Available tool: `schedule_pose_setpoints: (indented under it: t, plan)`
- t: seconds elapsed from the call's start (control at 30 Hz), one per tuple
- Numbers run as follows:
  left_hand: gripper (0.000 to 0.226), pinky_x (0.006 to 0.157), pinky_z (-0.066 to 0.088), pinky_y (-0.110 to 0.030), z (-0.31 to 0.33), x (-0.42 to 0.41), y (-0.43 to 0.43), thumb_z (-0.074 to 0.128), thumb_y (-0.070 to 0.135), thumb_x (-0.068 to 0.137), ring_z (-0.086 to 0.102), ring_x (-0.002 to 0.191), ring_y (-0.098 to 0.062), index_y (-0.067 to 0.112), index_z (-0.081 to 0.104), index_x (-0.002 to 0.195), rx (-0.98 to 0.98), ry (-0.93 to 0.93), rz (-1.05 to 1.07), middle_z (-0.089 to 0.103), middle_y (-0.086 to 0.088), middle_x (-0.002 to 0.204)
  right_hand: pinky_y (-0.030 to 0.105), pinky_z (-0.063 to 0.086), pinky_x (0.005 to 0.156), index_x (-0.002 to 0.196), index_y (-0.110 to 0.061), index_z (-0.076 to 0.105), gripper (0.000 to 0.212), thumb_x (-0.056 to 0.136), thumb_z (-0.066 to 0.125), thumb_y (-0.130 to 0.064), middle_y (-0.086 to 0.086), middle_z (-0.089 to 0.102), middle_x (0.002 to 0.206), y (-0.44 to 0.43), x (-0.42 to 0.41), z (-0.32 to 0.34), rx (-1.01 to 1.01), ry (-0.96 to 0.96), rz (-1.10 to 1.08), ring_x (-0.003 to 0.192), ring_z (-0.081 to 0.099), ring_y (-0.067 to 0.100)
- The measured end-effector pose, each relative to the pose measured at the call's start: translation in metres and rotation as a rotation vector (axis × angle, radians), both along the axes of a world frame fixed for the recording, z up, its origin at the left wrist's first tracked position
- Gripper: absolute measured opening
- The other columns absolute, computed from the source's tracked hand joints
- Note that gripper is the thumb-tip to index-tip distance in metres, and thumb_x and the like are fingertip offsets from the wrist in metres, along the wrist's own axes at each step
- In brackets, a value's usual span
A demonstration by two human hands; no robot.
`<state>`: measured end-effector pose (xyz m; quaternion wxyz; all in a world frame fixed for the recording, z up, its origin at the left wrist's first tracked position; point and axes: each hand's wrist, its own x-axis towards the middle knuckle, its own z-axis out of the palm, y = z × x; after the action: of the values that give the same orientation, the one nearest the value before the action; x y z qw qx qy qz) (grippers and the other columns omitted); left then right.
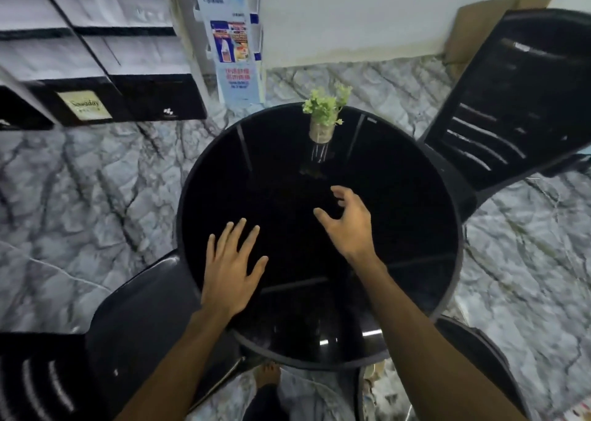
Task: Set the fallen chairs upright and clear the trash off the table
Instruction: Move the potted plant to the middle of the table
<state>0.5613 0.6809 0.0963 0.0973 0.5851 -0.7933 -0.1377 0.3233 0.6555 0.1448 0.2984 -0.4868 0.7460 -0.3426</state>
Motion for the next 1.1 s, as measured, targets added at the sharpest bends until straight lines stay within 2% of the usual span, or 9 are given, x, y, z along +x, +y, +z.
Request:
schedule_pose_setpoints:
  t: [0.17, 0.27, 0.4, 0.6, 0.83, 1.1]
  plan:
    - [0.058, 0.123, 0.01, -0.048, -0.011, -0.008, -0.042, 0.036, 0.052, 0.097, 0.014, 0.151, -0.02, 0.029, 0.034, 0.15, -0.001, 0.014, -0.027, 0.026, -0.002, 0.161, 0.034, 0.046, 0.103, 0.135, -0.019, 0.047, 0.061, 0.082, 0.074, -0.034, 0.0, 0.052, 0.135, -0.061, -0.004, -0.023, -0.03, 0.014, -0.052, 0.124, 0.05, 0.016]
    - [0.057, 0.122, 0.009, -0.048, -0.016, -0.012, -0.059, 0.035, 0.053, 0.096, 0.016, 0.151, -0.02, 0.03, 0.036, 0.149, 0.012, -0.013, -0.045, 0.027, -0.002, 0.161, 0.039, 0.046, 0.104, 0.134, -0.019, 0.046, 0.063, 0.08, 0.075, -0.034, 0.003, 0.052, 0.135, -0.088, -0.013, -0.034, -0.05, 0.036, -0.083, 0.125, 0.049, 0.019]
    - [0.055, 0.121, 0.012, -0.049, -0.017, -0.015, -0.068, 0.036, 0.054, 0.095, 0.022, 0.148, -0.02, 0.031, 0.043, 0.145, -0.006, -0.004, -0.029, 0.034, -0.002, 0.157, 0.042, 0.046, 0.104, 0.139, -0.017, 0.042, 0.073, 0.077, 0.077, -0.036, 0.005, 0.047, 0.139, -0.118, -0.023, -0.044, -0.069, 0.045, -0.115, 0.126, 0.049, 0.021]
    - [0.054, 0.12, 0.011, -0.049, -0.019, -0.016, -0.068, 0.037, 0.052, 0.096, 0.025, 0.147, -0.022, 0.028, 0.044, 0.144, -0.033, -0.02, -0.033, 0.035, -0.004, 0.156, 0.045, 0.047, 0.102, 0.142, -0.016, 0.038, 0.086, 0.071, 0.078, -0.044, 0.006, 0.046, 0.14, -0.158, -0.029, -0.05, -0.084, 0.069, -0.166, 0.125, 0.049, 0.023]
    - [0.053, 0.12, 0.01, -0.049, -0.019, -0.017, -0.066, 0.041, 0.049, 0.096, 0.025, 0.147, -0.023, 0.026, 0.045, 0.144, -0.051, -0.016, -0.03, 0.035, -0.004, 0.156, 0.044, 0.044, 0.103, 0.141, -0.015, 0.04, 0.087, 0.069, 0.078, -0.045, 0.006, 0.048, 0.137, -0.198, -0.038, -0.05, -0.096, 0.095, -0.174, 0.127, 0.048, 0.022]
    - [0.054, 0.12, 0.012, -0.05, -0.02, -0.018, -0.066, 0.039, 0.05, 0.096, 0.024, 0.148, -0.022, 0.027, 0.044, 0.144, -0.057, -0.036, -0.026, 0.035, -0.004, 0.156, 0.048, 0.049, 0.095, 0.129, -0.026, 0.049, 0.073, 0.065, 0.078, -0.047, -0.006, 0.063, 0.119, -0.206, -0.033, -0.057, -0.141, 0.033, -0.226, 0.108, 0.062, 0.016]
